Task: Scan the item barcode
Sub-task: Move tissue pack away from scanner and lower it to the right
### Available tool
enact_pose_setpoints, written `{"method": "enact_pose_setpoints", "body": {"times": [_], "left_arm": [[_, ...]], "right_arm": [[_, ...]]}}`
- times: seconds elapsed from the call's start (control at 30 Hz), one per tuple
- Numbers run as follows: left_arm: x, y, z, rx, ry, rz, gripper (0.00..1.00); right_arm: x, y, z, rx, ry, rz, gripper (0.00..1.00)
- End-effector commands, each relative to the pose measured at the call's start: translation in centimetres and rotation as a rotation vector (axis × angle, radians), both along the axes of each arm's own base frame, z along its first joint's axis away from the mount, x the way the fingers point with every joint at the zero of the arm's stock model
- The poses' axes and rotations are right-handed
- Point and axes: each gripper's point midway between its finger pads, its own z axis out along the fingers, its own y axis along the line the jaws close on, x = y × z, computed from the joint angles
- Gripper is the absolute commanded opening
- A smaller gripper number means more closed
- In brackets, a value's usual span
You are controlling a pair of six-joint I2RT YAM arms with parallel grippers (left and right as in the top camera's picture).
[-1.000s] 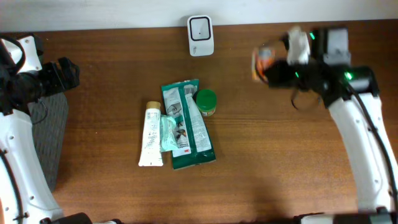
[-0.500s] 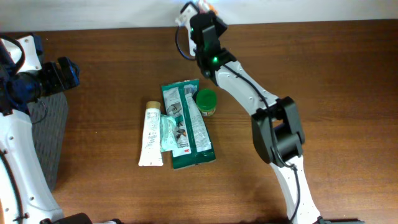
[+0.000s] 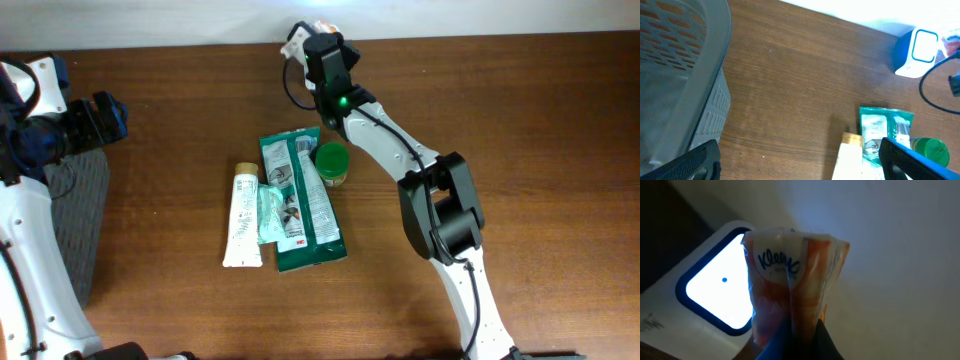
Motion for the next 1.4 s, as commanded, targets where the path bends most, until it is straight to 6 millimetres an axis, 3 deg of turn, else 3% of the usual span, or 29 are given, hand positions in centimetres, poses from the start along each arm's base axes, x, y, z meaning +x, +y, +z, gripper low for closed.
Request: {"method": "enact_pose_setpoints", "body": {"times": [0.0,0.03,0.07,0.1,0.13,0.2,0.23,0.27,0.33,0.4,0.47,0.5,0.63,0.67,0.97,1.0,1.03,1.07,1.1,1.13,1.17,1.2,1.23,1.27,1.3,1.37], "left_arm": [[-0.2,-0.2,1.1,0.014,-0.03,-0.016,0.99],[-0.2,-0.2,1.1,0.014,-0.03,-0.016,0.99],[-0.2,-0.2,1.1,0.014,-0.03,-0.016,0.99],[-0.2,-0.2,1.1,0.014,-0.03,-0.016,0.99],[-0.2,-0.2,1.1,0.014,-0.03,-0.016,0.99],[-0.2,-0.2,1.1,0.014,-0.03,-0.016,0.99],[-0.2,-0.2,1.1,0.014,-0.03,-0.016,0.99],[-0.2,-0.2,1.1,0.014,-0.03,-0.016,0.99],[-0.2,-0.2,1.1,0.014,-0.03,-0.016,0.99],[-0.2,-0.2,1.1,0.014,-0.03,-0.016,0.99],[-0.2,-0.2,1.1,0.014,-0.03,-0.016,0.99],[-0.2,-0.2,1.1,0.014,-0.03,-0.016,0.99],[-0.2,-0.2,1.1,0.014,-0.03,-0.016,0.99],[-0.2,-0.2,1.1,0.014,-0.03,-0.016,0.99],[-0.2,-0.2,1.1,0.014,-0.03,-0.016,0.99],[-0.2,-0.2,1.1,0.014,-0.03,-0.016,0.99],[-0.2,-0.2,1.1,0.014,-0.03,-0.016,0.99],[-0.2,-0.2,1.1,0.014,-0.03,-0.016,0.99],[-0.2,-0.2,1.1,0.014,-0.03,-0.016,0.99],[-0.2,-0.2,1.1,0.014,-0.03,-0.016,0.99],[-0.2,-0.2,1.1,0.014,-0.03,-0.016,0.99],[-0.2,-0.2,1.1,0.014,-0.03,-0.016,0.99],[-0.2,-0.2,1.1,0.014,-0.03,-0.016,0.99],[-0.2,-0.2,1.1,0.014,-0.03,-0.016,0.99],[-0.2,-0.2,1.1,0.014,-0.03,-0.016,0.99],[-0.2,-0.2,1.1,0.014,-0.03,-0.016,0.99]], "right_arm": [[-2.6,-1.8,11.1,0.344,-0.079,-0.1,0.04],[-4.4,-3.1,13.2,0.5,-0.035,-0.156,0.04],[-5.5,-3.7,13.8,0.563,0.01,-0.169,0.04],[-7.9,-5.4,14.9,0.669,0.095,-0.211,0.04],[-10.2,-7.6,15.3,0.761,0.165,-0.297,0.04],[-16.4,-14.3,14.7,0.882,0.367,-0.519,0.04],[-19.7,-17.9,12.8,0.896,0.514,-0.637,0.04],[-21.5,-19.7,11.5,0.901,0.598,-0.704,0.04],[-25.4,-24.8,6.7,0.89,0.772,-0.926,0.04],[-27.1,-26.9,2.8,0.9,0.854,-1.025,0.04],[-28.4,-27.7,-0.8,0.933,0.92,-1.074,0.04],[-29.3,-28.2,-3.7,0.949,0.95,-1.105,0.04],[-32.3,-29.1,-10.7,0.956,0.992,-1.173,0.04],[-32.6,-29.1,-11.3,0.955,0.996,-1.175,0.04],[-33.5,-28.9,-12.3,0.944,1.014,-1.187,0.05],[-33.8,-28.9,-12.6,0.939,1.02,-1.192,0.12],[-33.8,-29.2,-12.7,0.93,1.01,-1.198,0.45],[-33.4,-29.6,-12.6,0.94,0.993,-1.196,0.63],[-33.0,-30.0,-12.2,0.958,0.979,-1.197,0.68],[-31.4,-30.1,-10.2,1.005,0.978,-1.128,0.69],[-29.8,-29.7,-7.9,1.014,0.976,-1.039,0.7],[-27.7,-28.7,-4.0,0.988,0.957,-0.929,0.73],[-27.0,-28.0,-2.6,0.974,0.949,-0.887,0.75],[-25.4,-26.0,0.0,0.954,0.922,-0.799,0.79],[-23.6,-21.5,2.1,0.944,0.911,-0.639,0.85],[-22.7,-15.8,2.5,0.906,0.922,-0.486,0.89]]}}
